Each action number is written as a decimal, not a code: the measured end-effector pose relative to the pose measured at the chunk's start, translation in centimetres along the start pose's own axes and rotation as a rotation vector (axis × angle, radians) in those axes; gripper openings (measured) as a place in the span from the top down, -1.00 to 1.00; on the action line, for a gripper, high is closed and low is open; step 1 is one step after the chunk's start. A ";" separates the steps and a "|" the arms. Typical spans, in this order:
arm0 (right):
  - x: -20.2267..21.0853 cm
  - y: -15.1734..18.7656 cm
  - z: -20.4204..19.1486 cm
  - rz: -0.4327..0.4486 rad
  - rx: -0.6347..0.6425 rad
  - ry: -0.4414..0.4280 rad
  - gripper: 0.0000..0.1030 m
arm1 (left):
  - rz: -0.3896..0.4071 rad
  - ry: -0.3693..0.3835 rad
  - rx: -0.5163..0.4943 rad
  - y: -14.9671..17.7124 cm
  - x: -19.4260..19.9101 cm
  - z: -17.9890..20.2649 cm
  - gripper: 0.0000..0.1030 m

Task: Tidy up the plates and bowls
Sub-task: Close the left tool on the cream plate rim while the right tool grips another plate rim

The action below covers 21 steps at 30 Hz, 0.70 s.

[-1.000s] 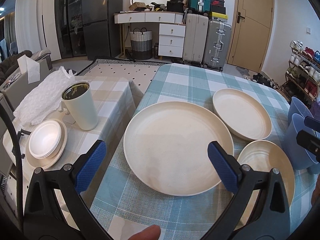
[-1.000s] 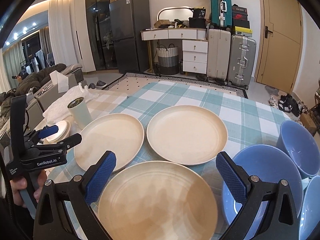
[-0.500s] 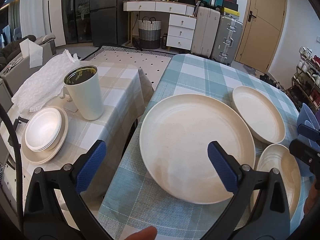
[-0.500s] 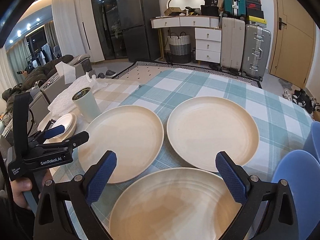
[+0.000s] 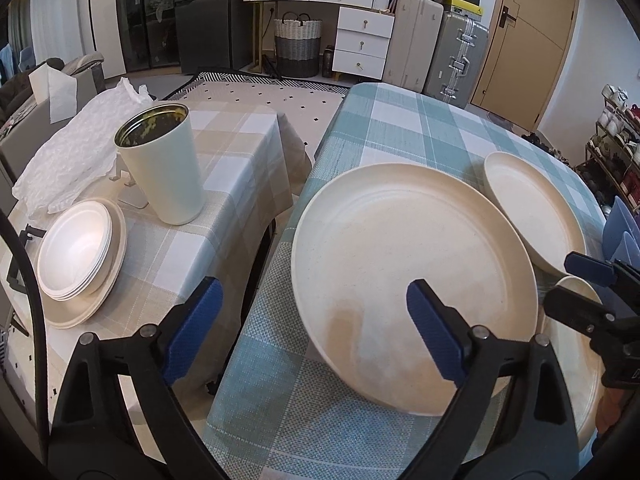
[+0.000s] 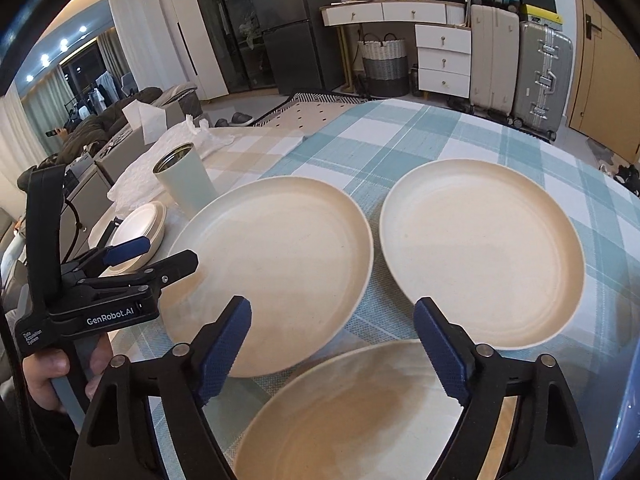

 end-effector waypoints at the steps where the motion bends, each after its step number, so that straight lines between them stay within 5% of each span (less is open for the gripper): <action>1: -0.2 0.0 -0.1 -0.006 -0.004 -0.006 -0.59 | -0.003 -0.001 -0.004 0.1 0.0 0.1 -0.78; 9: -1.9 0.2 -0.4 -0.051 -0.009 -0.030 -0.39 | -0.021 0.002 -0.013 0.2 -0.8 0.1 -0.71; 11: -2.5 0.2 -0.5 -0.065 -0.013 -0.028 -0.19 | -0.027 0.000 -0.016 0.3 -0.9 0.0 -0.60; 21: -3.5 0.1 -0.3 -0.081 -0.011 0.013 0.13 | -0.053 -0.015 -0.030 0.4 -1.7 0.3 -0.18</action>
Point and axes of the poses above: each gripper's, at about its wrist camera, not at the fingertips, and x roughly against the way its jaws point, z to its right, y to its underside, the point moved 1 cm from there along -x, roughly the way its jaws point, and after that the axes turned 12 degrees about z, right-handed, at the moved point
